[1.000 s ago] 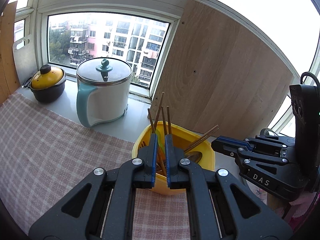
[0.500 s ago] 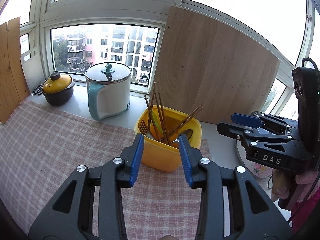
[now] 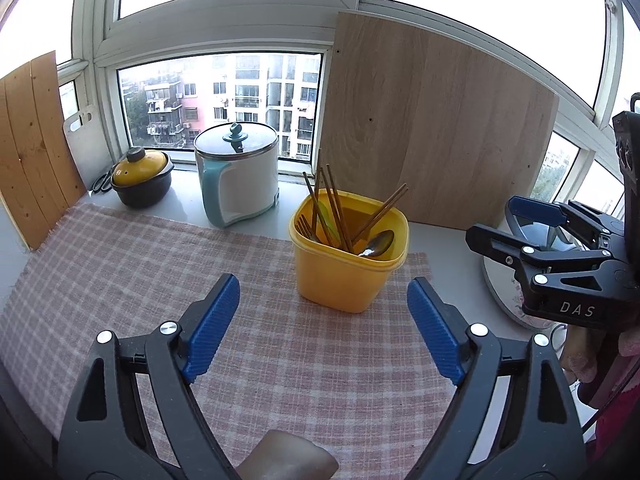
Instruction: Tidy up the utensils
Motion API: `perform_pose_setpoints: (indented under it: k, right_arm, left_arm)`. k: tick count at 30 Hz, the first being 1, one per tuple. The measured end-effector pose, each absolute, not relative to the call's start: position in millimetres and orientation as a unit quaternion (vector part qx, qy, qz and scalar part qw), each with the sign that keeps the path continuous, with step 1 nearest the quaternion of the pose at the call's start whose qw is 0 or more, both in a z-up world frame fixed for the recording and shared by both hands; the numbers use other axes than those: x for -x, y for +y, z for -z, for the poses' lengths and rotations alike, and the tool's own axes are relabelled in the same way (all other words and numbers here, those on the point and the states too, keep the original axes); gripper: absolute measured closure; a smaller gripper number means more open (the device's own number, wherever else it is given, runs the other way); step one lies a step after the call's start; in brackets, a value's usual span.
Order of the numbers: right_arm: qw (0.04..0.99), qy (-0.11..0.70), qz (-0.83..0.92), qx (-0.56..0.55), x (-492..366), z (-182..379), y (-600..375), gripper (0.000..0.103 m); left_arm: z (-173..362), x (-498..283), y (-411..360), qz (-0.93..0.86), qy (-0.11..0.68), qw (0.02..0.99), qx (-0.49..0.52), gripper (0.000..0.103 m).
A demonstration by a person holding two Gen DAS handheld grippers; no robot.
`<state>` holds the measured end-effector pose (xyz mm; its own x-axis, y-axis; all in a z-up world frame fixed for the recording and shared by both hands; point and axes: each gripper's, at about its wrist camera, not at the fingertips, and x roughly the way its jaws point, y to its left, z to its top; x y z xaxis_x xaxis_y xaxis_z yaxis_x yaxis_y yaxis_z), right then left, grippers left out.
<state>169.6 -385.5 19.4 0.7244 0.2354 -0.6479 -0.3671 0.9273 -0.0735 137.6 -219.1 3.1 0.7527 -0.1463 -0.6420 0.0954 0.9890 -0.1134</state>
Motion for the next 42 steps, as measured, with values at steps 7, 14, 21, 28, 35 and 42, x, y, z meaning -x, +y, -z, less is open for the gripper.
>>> perform_pose_setpoints:
  k: [7, 14, 21, 28, 35, 42]
  right_arm:
    - [0.924, 0.333, -0.157, 0.099, -164, -18, -386, 0.022]
    - [0.925, 0.331, -0.154, 0.101, -161, -17, -386, 0.022]
    - [0.925, 0.332, -0.152, 0.101, -161, -16, -385, 0.021]
    - [0.925, 0.334, -0.152, 0.1, -163, -14, -386, 0.021]
    - [0.923, 0.339, -0.151, 0.101, -164, -11, -385, 0.021]
    - [0.923, 0.339, -0.15, 0.104, -163, -9, -385, 0.021]
  left_arm:
    - [-3, -129, -218, 0.045, 0.346, 0.937, 0.024, 0.006]
    - [-6, -127, -217, 0.04, 0.342, 0.938, 0.023, 0.006]
    - [-5, -127, -217, 0.035, 0.347, 0.937, 0.022, 0.005]
    - [-4, -127, -217, 0.034, 0.346, 0.937, 0.022, 0.001]
    - [-2, -126, -219, 0.029, 0.349, 0.937, 0.019, 0.001]
    - [1, -125, -216, 0.023, 0.35, 0.936, 0.017, 0.001]
